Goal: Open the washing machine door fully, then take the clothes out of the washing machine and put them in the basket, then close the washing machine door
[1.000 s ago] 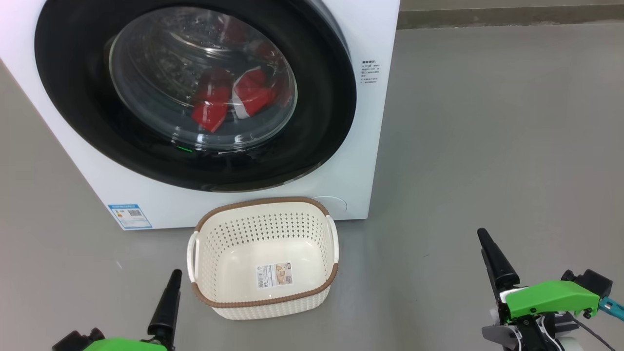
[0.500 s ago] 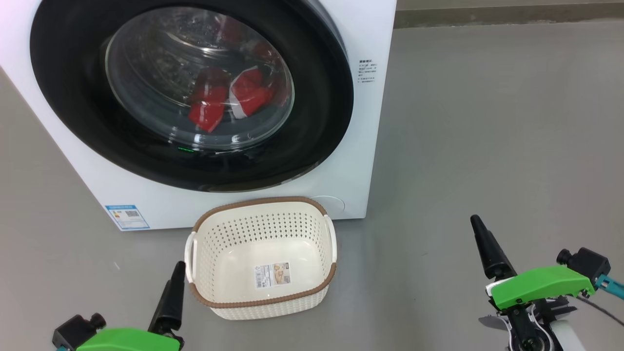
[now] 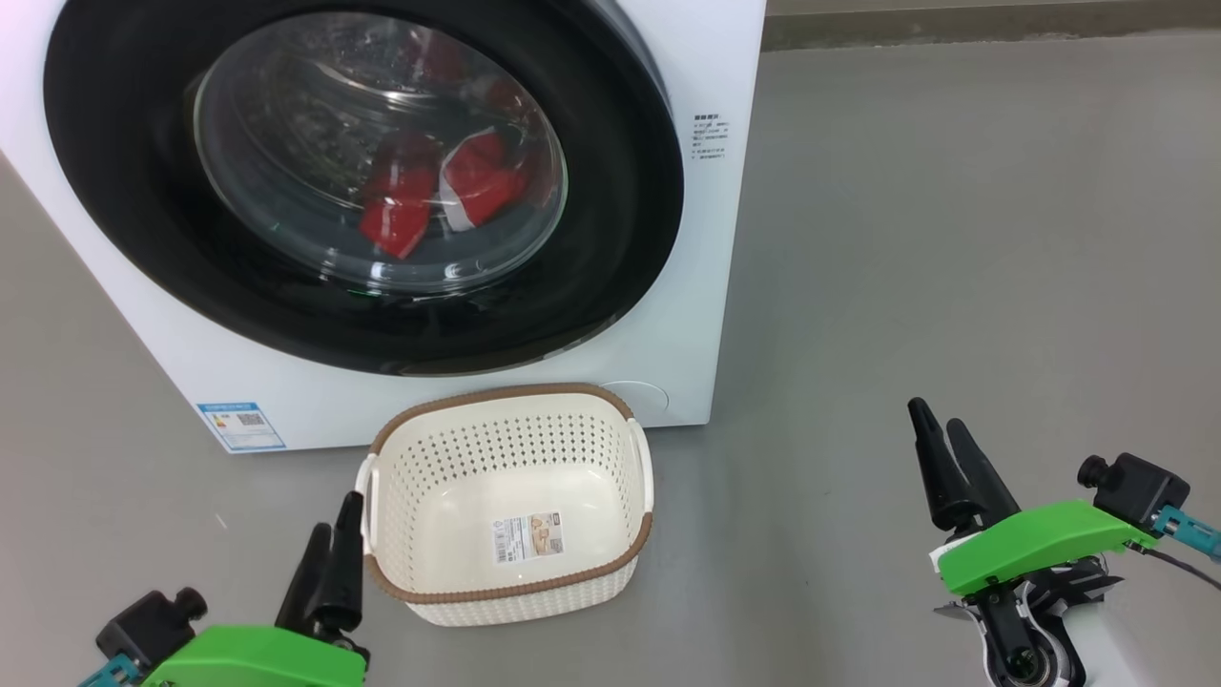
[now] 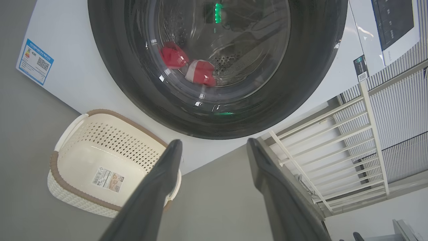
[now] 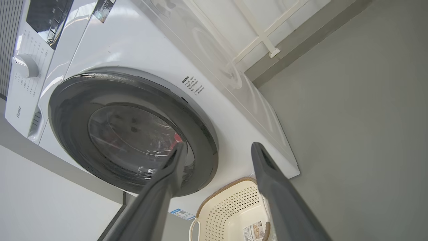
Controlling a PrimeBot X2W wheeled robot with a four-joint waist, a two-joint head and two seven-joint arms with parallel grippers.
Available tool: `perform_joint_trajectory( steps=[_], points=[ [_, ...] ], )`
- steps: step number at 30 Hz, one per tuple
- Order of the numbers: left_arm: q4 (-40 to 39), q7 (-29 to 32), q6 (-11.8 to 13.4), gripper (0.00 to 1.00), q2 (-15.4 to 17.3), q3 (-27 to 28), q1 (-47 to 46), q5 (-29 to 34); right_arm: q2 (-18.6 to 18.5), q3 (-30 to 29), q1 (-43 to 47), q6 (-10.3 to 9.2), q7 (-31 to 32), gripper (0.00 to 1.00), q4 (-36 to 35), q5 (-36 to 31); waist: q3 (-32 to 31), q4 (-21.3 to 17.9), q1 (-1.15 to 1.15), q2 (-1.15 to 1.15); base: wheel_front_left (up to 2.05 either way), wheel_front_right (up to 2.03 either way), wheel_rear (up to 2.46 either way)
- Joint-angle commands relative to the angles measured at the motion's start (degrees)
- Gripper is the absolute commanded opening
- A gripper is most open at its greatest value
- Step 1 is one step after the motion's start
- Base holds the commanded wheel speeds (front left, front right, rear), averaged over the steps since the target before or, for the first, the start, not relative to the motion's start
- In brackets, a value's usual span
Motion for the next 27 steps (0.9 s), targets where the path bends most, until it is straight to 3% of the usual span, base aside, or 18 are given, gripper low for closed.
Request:
perform_joint_trajectory(
  steps=[1,27],
  points=[
    [-1.99,-0.89,0.13,1.0,0.51,1.05,-3.19,2.3,-0.57,0.98,-3.75,0.18,-0.85,1.0,-1.53,-2.69,0.02,-0.06,0.0,0.0,0.0,0.0,0.0],
    [-2.53,-5.26,0.67,1.0,0.51,0.61,-6.15,19.76,-0.81,5.17,-8.81,0.23,-5.17,1.0,1.42,-19.02,-0.08,-0.68,-0.01,0.0,0.0,0.0,0.0]
  ],
)
